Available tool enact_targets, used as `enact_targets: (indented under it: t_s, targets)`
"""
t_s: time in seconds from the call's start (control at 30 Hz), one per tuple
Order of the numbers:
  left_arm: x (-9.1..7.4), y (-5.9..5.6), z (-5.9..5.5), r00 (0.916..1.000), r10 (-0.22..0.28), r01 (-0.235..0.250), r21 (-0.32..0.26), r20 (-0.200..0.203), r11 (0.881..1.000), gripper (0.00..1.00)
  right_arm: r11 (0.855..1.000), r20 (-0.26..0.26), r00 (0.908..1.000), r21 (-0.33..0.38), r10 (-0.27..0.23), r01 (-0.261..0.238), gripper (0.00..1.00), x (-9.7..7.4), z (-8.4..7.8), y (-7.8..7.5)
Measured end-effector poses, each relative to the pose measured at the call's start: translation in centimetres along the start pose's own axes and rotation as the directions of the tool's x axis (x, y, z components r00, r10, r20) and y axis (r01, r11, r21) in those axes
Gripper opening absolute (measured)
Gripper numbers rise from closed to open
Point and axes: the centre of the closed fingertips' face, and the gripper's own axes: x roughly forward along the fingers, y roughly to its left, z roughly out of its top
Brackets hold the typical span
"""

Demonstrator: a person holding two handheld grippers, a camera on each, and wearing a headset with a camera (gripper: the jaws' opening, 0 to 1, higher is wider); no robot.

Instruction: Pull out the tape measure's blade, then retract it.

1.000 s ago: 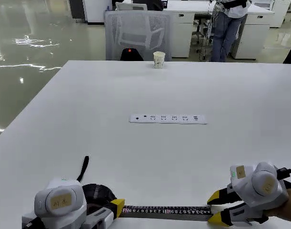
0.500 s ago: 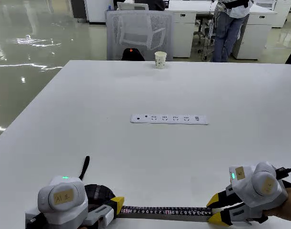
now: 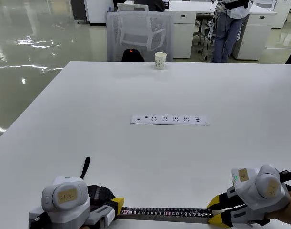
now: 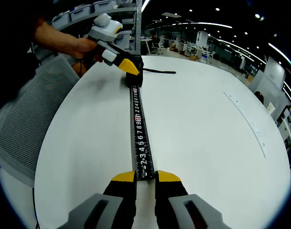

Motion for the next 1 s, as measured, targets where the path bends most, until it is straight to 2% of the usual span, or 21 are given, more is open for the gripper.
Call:
enact_targets:
  t_s: [0.43, 1.0]
  targets:
    - [0.27, 0.28, -0.34, 0.9993, 0.031, -0.030, 0.019, -0.022, 0.999, 0.62, 1.000, -0.008, 1.0000, 0.004, 0.000, 0.000, 0.10, 0.04, 0.00, -0.03]
    - [0.43, 0.37, -0.61, 0.9977, 0.047, -0.046, 0.027, -0.048, 0.999, 0.62, 1.000, -0.017, 0.9998, -0.001, -0.004, 0.004, 0.10, 0.02, -0.02, -0.01]
